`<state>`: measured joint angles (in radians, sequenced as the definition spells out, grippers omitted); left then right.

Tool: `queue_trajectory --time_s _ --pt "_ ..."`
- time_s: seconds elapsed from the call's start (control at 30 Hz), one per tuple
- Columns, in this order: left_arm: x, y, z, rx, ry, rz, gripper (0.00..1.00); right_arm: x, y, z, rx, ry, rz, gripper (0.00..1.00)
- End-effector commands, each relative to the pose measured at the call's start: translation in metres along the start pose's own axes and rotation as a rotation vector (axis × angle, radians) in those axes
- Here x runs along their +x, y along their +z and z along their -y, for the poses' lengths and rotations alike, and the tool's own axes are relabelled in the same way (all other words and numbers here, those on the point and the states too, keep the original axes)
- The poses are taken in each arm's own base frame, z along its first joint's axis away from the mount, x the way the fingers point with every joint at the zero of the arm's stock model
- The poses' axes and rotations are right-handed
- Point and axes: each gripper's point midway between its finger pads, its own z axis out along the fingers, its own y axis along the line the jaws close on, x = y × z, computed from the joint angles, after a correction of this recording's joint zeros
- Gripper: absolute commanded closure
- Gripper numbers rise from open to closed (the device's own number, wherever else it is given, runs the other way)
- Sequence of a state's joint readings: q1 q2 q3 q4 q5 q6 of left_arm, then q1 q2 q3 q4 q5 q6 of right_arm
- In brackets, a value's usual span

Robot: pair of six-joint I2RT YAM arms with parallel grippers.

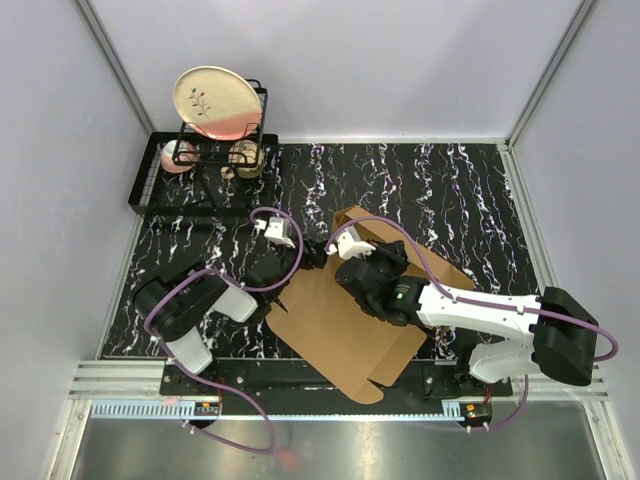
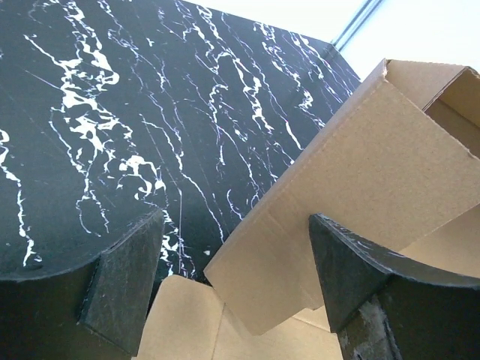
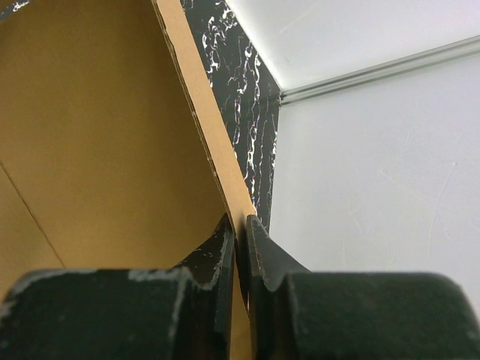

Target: Fold the paper box

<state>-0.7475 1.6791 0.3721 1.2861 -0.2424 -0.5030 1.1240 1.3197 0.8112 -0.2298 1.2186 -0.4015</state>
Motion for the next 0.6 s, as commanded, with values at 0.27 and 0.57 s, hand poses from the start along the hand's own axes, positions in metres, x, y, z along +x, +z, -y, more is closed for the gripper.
queue_trajectory --time_s 0.27,0.57 --pt "-0.079 0.007 0.068 0.303 -0.094 0.282 0.20 -0.002 -0.003 -0.024 -0.079 0.107 0.027 1.00" --pt "-0.071 0.013 0.077 0.353 -0.091 0.253 0.19 0.002 -0.005 -0.038 -0.096 0.089 0.011 1.00"
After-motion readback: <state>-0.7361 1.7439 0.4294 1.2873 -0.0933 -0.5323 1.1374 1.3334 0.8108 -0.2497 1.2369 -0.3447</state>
